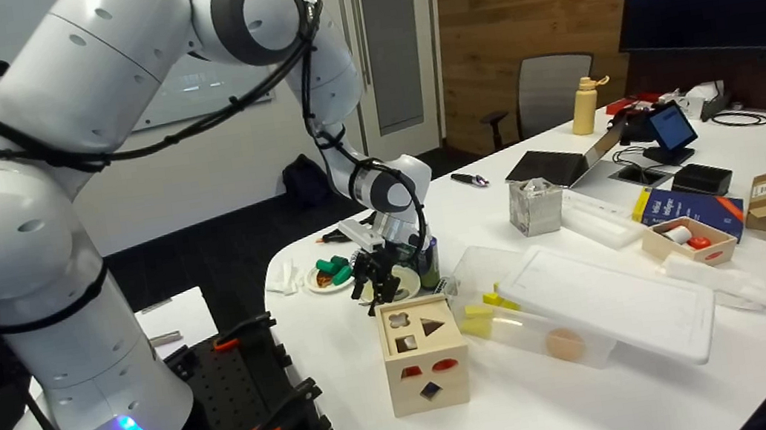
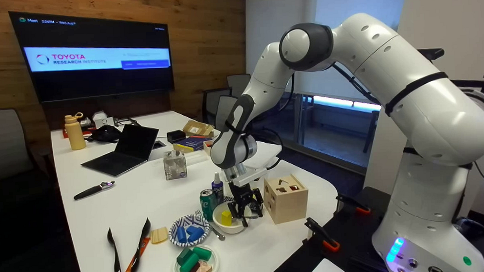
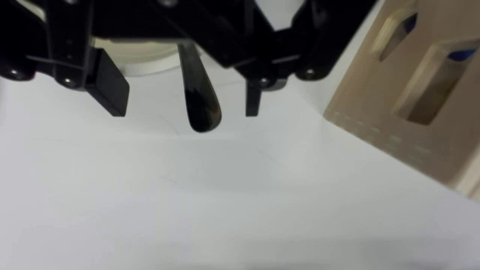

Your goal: Use the spoon to stir the bowl

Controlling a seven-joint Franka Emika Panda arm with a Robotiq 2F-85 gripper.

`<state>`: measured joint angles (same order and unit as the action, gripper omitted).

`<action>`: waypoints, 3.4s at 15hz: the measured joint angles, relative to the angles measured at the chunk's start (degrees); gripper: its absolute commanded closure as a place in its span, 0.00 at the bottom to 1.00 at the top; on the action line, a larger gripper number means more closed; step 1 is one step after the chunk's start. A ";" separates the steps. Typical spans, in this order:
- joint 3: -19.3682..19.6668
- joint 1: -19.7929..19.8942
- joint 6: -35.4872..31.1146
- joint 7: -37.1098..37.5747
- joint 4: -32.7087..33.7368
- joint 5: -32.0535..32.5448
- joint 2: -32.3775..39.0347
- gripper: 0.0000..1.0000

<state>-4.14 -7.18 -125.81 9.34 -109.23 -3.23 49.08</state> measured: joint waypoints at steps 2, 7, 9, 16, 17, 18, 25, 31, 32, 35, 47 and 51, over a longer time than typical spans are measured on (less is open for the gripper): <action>-0.02 0.00 -0.14 -0.27 -0.04 0.00 0.02 0.66; -0.02 -0.08 -0.21 -0.28 -0.04 0.00 -0.06 1.00; -0.02 -0.10 -0.21 -0.28 -0.04 0.00 -0.21 0.95; -0.10 -0.25 -0.21 -0.28 -0.21 0.00 -1.24 0.95; -0.24 -0.34 -0.17 -0.26 -0.33 0.00 -1.72 0.95; -0.46 -0.45 0.11 -0.21 -0.44 0.00 -2.27 0.95; -2.29 -0.31 7.20 -2.25 -0.21 -1.73 -3.24 0.95; -3.73 2.74 7.05 -9.62 -1.00 -6.17 -2.73 0.95; -3.81 3.09 6.38 -10.44 -1.14 -6.33 -2.80 0.95; -3.64 3.04 4.33 -10.58 -1.67 -6.14 -3.39 0.95; -0.75 -2.08 7.59 -3.32 -0.47 -0.15 -1.40 0.95; -3.21 0.52 7.55 -10.52 -0.14 -2.27 -1.21 0.95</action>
<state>-7.35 -6.65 -118.26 -1.18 -109.37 -5.49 47.87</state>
